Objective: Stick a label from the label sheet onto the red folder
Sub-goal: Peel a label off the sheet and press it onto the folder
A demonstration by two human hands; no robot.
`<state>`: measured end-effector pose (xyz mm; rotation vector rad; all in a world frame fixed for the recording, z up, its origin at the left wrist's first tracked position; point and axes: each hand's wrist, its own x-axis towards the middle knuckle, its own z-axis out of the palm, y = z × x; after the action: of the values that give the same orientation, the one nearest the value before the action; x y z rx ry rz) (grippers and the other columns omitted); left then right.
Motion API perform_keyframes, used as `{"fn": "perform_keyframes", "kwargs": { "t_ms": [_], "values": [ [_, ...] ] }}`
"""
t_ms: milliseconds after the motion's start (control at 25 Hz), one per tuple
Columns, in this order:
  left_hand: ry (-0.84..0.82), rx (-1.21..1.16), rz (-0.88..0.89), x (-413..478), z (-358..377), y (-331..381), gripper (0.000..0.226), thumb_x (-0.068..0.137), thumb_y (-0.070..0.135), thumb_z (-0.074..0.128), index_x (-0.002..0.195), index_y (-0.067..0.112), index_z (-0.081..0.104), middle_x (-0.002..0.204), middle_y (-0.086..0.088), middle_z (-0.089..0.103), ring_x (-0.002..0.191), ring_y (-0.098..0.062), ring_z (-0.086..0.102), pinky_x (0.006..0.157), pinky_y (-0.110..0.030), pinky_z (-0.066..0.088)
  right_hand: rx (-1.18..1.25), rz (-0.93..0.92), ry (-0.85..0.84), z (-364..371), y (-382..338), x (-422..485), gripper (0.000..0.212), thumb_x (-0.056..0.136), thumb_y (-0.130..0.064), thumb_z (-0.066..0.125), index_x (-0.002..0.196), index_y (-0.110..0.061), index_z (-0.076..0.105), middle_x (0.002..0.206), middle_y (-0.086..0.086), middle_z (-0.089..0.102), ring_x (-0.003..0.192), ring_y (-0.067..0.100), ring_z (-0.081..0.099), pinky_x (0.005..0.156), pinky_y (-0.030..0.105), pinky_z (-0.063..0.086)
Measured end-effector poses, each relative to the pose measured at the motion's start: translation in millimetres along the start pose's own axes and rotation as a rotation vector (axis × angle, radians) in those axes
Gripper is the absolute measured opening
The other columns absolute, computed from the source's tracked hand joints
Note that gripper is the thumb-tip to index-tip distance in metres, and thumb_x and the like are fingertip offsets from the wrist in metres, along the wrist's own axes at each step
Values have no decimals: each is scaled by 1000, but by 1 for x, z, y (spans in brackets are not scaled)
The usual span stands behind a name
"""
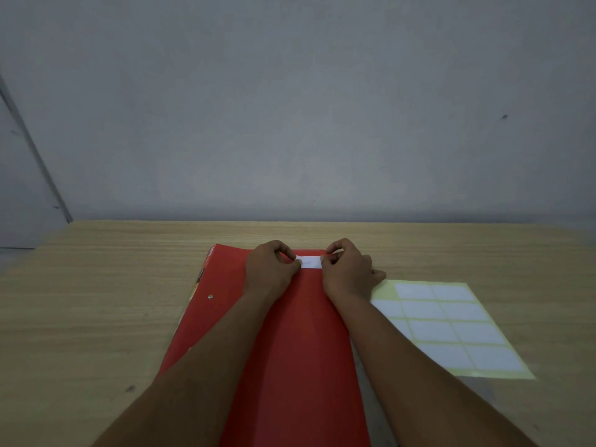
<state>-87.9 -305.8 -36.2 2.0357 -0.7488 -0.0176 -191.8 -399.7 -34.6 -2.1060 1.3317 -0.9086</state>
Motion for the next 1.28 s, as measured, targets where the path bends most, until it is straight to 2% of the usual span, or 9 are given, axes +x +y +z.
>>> {"fn": "perform_keyframes", "kwargs": {
  "t_ms": [200, 440, 600, 720, 840, 920, 1080, 1280],
  "values": [
    [-39, 40, 49, -1, -1, 0, 2, 78, 28, 77, 80, 29, 77, 53, 10, 55, 55, -3, 53, 56, -22, 34, 10, 1, 3, -1, 0, -1, 9, 87, -26, 60, 86, -34, 56, 75, -14, 67, 97, 15, 50, 82, 39, 19],
    [-51, 94, 70, -3, 1, 3, 13, 82, 26, 71, 88, 27, 81, 55, 12, 59, 65, -11, 61, 72, -28, 49, -33, 7, -5, -3, -3, -1, 8, 87, -25, 61, 85, -32, 58, 83, -11, 68, 99, 17, 50, 83, 40, 22],
    [-66, 112, 79, -5, 1, 4, 14, 82, 26, 70, 89, 27, 81, 53, 16, 55, 65, -8, 57, 84, -33, 52, -31, 5, 2, -5, -2, -2, 12, 87, -20, 59, 83, -31, 61, 86, -9, 67, 100, 18, 52, 82, 39, 21],
    [-59, 124, 90, -7, -2, 7, 16, 81, 22, 68, 89, 29, 81, 51, 16, 53, 69, -11, 61, 87, -36, 52, -57, -19, -8, -6, -6, -3, 18, 86, -16, 53, 85, -29, 65, 89, -9, 66, 102, 18, 51, 82, 40, 22],
    [-73, 129, 101, -11, -4, 11, 25, 79, 22, 63, 94, 32, 80, 70, 8, 69, 86, -16, 67, 94, -40, 49, -175, -103, -90, -10, -6, -6, 21, 89, -24, 52, 100, -33, 66, 100, -8, 61, 111, 19, 48, 86, 42, 26],
    [-86, 143, 115, -12, -3, 11, 30, 79, 28, 58, 99, 35, 79, 83, 6, 72, 92, -18, 65, 95, -41, 46, -276, -210, -163, -12, 0, -13, 28, 91, -33, 50, 116, -40, 61, 112, -6, 55, 116, 19, 43, 88, 43, 26],
    [-101, 248, 189, -10, 0, 8, 34, 83, 28, 53, 106, 41, 76, 72, 13, 41, 90, -17, 45, 89, -43, 36, -440, -364, -220, -15, 2, -19, 38, 97, -40, 39, 130, -46, 56, 124, -5, 47, 119, 19, 39, 92, 46, 22],
    [-52, 234, 160, -10, 2, 6, 29, 83, 31, 56, 102, 33, 79, 71, 15, 39, 86, -15, 39, 89, -42, 40, -458, -319, -255, -18, 2, -19, 44, 98, -45, 34, 139, -44, 51, 130, -5, 44, 122, 19, 36, 98, 47, 22]
  ]
}}
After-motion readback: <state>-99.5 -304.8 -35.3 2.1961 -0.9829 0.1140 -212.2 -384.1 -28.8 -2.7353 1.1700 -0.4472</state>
